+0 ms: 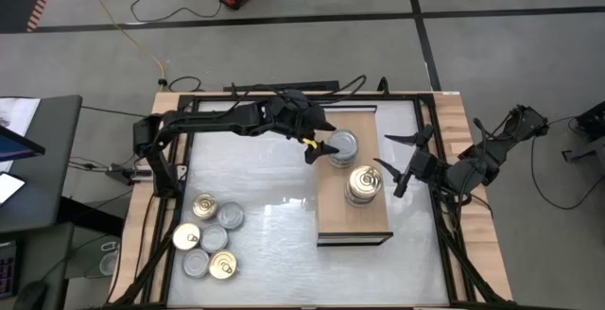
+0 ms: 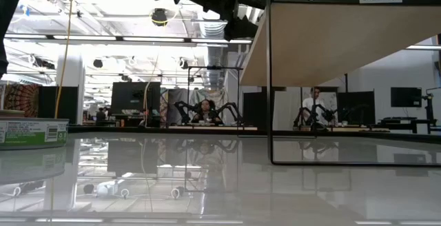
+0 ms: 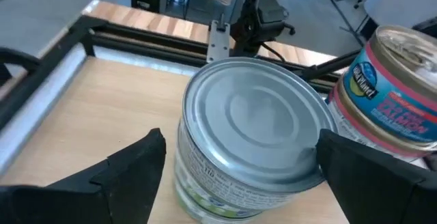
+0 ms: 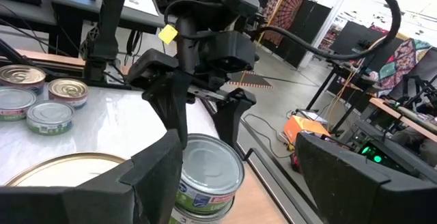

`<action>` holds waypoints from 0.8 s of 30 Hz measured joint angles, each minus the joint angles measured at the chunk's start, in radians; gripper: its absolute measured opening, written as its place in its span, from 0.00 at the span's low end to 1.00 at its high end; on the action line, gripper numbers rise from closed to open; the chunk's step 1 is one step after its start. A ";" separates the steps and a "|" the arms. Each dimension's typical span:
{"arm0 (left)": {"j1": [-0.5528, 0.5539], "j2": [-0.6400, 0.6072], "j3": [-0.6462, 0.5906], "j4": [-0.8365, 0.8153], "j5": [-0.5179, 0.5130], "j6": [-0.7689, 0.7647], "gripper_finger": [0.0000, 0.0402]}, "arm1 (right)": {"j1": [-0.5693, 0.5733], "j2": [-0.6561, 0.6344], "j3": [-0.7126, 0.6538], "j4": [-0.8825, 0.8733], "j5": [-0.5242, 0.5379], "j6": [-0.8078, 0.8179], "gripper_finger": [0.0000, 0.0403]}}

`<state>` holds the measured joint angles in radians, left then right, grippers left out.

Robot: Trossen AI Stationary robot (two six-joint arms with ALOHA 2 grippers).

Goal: Stack canned seafood by type on shelf
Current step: Stack the green tuna can on top of the green tuna can, then stack the blue tuna can on top of the blue tuna can

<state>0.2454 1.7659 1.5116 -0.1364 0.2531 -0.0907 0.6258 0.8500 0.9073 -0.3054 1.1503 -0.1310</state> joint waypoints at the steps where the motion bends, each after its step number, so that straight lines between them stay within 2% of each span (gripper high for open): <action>1: 0.002 -0.001 0.001 0.001 -0.006 0.015 0.90 | 0.000 0.000 0.000 -0.001 0.000 0.002 0.77; 5: 0.009 -0.008 0.040 -0.038 -0.022 0.073 0.90 | 0.000 0.000 0.000 -0.011 -0.001 0.012 0.77; 8: 0.002 -0.028 0.072 -0.024 -0.075 0.145 0.90 | 0.000 0.000 0.000 -0.015 -0.001 0.017 0.77; 11: -0.013 -0.037 0.082 -0.013 -0.083 0.189 0.90 | 0.000 0.000 0.000 -0.018 -0.001 0.018 0.77; 16: -0.075 -0.082 0.073 -0.170 -0.122 0.259 0.90 | 0.001 0.000 0.000 -0.066 -0.001 0.065 0.77; 18: -0.122 -0.120 0.055 -0.231 -0.189 0.283 0.90 | 0.006 -0.001 0.000 -0.089 -0.001 0.086 0.77; 21: -0.205 -0.177 0.013 -0.310 -0.354 0.313 0.90 | 0.019 -0.008 0.000 -0.093 0.000 0.090 0.77; 24: -0.281 -0.253 -0.039 -0.349 -0.483 0.285 0.90 | 0.032 -0.013 0.000 -0.093 0.002 0.094 0.77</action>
<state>-0.0359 1.5130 1.4723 -0.4851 -0.2301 0.1943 0.6580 0.8367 0.9073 -0.3988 1.1519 -0.0367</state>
